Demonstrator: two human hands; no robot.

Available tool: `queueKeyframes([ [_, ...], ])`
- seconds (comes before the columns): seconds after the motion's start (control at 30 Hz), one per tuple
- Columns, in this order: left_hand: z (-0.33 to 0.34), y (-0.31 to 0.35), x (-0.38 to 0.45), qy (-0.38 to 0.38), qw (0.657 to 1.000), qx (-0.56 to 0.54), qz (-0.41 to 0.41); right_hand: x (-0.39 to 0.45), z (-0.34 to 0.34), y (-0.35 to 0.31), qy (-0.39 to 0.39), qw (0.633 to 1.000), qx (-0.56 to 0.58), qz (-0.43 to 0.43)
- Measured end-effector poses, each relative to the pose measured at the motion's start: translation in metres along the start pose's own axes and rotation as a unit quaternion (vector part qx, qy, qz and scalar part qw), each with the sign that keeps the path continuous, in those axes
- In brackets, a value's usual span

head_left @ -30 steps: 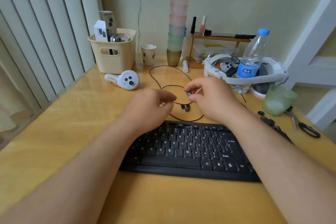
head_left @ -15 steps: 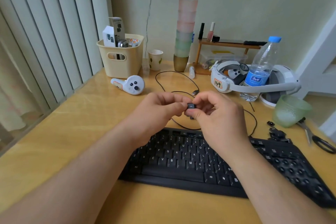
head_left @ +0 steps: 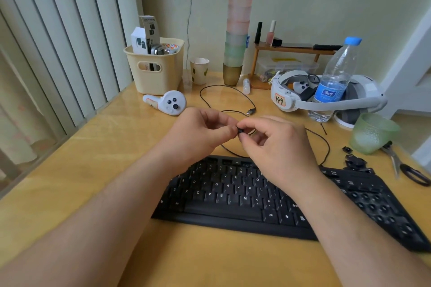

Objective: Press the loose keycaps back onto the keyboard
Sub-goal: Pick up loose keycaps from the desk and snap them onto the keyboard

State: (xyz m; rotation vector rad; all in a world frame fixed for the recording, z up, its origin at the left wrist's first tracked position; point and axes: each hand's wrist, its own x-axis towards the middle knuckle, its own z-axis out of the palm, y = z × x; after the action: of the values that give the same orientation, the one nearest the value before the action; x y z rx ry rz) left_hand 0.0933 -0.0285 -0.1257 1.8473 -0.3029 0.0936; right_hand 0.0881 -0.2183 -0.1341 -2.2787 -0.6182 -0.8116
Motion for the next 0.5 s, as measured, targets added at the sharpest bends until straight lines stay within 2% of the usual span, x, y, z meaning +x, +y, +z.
queueKeyframes([
  [0.13, -0.004, 0.002, 0.001, -0.047, 0.998, 0.033, -0.017, 0.002, -0.004, 0.001, -0.049, 0.998, -0.016, 0.032],
  [0.27, -0.028, 0.012, 0.008, -0.1, 0.973, 0.207, -0.031, 0.004, -0.011, 0.009, -0.099, 0.989, -0.017, 0.105],
  [0.37, -0.052, 0.006, 0.008, -0.065, 0.956, 0.284, -0.018, 0.006, -0.017, 0.014, -0.114, 0.984, -0.011, 0.134],
  [0.5, -0.082, -0.029, -0.003, -0.004, 0.952, 0.306, -0.013, 0.006, -0.009, 0.005, -0.171, 0.971, 0.023, 0.164],
])
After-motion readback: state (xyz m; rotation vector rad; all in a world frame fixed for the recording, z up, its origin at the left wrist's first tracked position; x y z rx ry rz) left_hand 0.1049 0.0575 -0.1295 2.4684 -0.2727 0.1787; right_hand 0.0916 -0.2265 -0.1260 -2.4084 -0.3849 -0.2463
